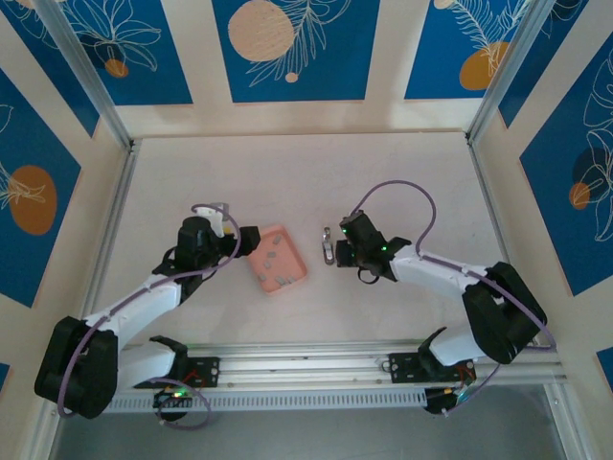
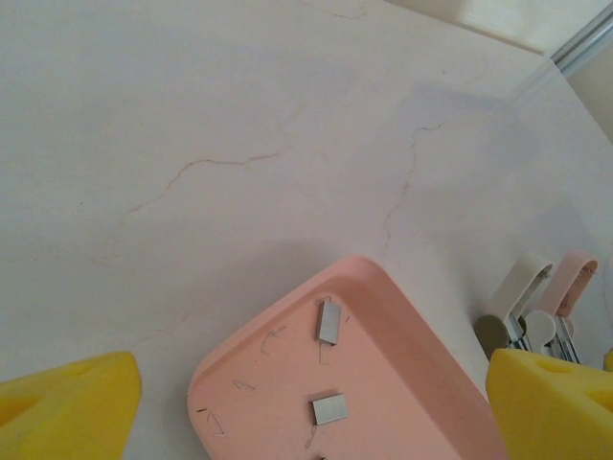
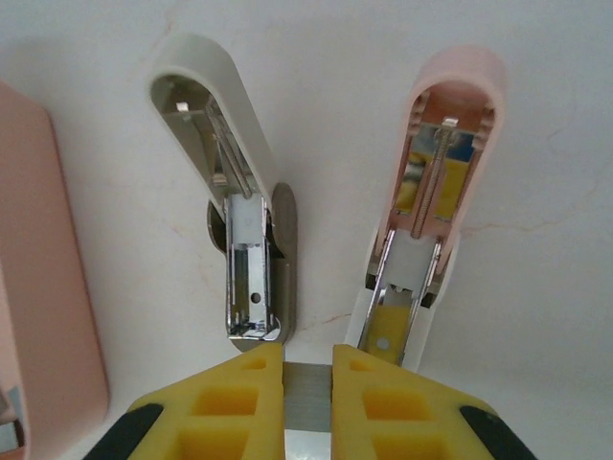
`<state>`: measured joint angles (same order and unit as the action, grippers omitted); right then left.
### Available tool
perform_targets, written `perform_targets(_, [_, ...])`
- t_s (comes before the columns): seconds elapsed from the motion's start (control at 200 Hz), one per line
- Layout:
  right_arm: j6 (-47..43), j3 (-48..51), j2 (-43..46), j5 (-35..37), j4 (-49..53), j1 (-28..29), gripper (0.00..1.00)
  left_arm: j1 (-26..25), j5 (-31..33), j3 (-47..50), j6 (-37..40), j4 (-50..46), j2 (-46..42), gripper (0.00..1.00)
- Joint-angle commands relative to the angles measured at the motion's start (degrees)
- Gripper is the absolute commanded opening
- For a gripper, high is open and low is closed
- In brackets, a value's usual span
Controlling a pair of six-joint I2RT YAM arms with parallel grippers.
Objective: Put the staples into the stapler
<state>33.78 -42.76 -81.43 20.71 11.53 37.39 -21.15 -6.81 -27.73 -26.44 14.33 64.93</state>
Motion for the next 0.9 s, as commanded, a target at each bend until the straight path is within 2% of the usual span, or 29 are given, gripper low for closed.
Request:
perform_targets(0.0, [-2.12, -2.88, -1.73, -1.71, -1.44, 0.30, 0.16, -0.54, 1.54, 0.35, -0.72, 1.07, -0.88, 0.93])
perform_targets(0.48, [-5.13, -8.69, -9.54, -1.92, -1.71, 1.69, 0.16, -0.47, 1.97, -1.21, 0.22, -0.95, 0.46, 0.93])
perform_targets(0.89, [-4.55, -8.92, -11.93, -2.61, -2.38, 1.73, 0.16, -0.49, 2.15, -1.32, 0.60, -0.47, 1.04, 0.94])
